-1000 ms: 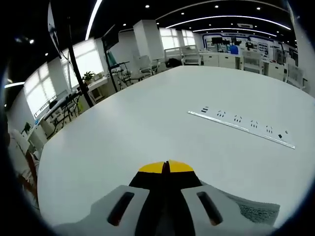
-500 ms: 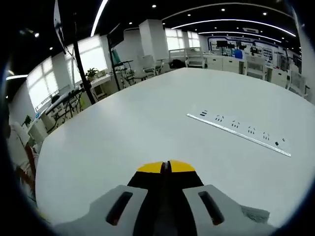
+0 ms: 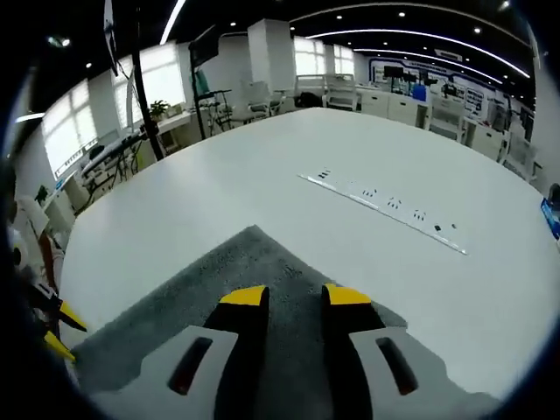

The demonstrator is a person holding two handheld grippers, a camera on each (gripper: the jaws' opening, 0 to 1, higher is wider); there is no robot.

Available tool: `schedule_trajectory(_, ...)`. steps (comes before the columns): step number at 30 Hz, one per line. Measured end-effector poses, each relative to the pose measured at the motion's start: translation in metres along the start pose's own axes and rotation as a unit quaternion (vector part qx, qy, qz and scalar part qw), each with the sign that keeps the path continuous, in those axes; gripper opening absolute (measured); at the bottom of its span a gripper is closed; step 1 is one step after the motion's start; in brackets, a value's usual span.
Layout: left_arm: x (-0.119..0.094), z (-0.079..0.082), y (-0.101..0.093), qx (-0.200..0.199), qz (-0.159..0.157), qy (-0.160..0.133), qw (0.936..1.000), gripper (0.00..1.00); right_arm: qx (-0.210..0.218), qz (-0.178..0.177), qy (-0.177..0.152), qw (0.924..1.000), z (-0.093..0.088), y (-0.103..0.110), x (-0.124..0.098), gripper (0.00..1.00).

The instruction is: Fold the towel on the table until its edges align and the towel forms a compact rectangular stack.

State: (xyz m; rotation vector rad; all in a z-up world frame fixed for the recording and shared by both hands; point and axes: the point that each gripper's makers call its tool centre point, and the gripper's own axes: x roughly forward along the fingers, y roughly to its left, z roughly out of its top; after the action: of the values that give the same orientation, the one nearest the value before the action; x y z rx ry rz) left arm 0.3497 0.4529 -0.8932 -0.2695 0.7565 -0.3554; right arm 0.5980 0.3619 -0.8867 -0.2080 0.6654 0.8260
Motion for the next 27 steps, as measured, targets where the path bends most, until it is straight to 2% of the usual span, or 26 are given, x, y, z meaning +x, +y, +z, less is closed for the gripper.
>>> schedule_trajectory(2, 0.008, 0.007, 0.0, 0.018, -0.004, -0.002, 0.9998, 0.33, 0.005, -0.004, 0.004, 1.0, -0.011, -0.004, -0.013, 0.23)
schedule_trajectory(3, 0.012, 0.008, -0.001, 0.04, -0.013, 0.006, 0.9991, 0.33, 0.003, -0.011, 0.008, 0.9999, -0.02, -0.004, -0.023, 0.23)
schedule_trajectory(7, 0.024, 0.015, 0.008, 0.078, -0.007, 0.025, 0.9966, 0.3, 0.004, -0.023, 0.021, 0.9995, -0.046, -0.01, -0.04, 0.23)
schedule_trajectory(10, 0.032, 0.025, 0.012, 0.093, -0.007, 0.026, 0.9953, 0.3, 0.032, -0.026, 0.024, 0.9989, -0.063, -0.006, -0.056, 0.23)
schedule_trajectory(18, 0.05, 0.053, 0.022, 0.129, -0.009, 0.018, 0.9915, 0.27, 0.053, -0.022, 0.021, 0.9982, -0.082, 0.006, -0.076, 0.23)
schedule_trajectory(22, 0.058, 0.069, 0.025, 0.128, -0.015, 0.002, 0.9916, 0.25, 0.064, -0.014, 0.017, 0.9977, -0.088, 0.019, -0.084, 0.22)
schedule_trajectory(27, 0.068, 0.075, 0.034, 0.127, -0.004, 0.003, 0.9919, 0.24, 0.089, -0.003, 0.018, 0.9959, -0.103, 0.036, -0.093, 0.21)
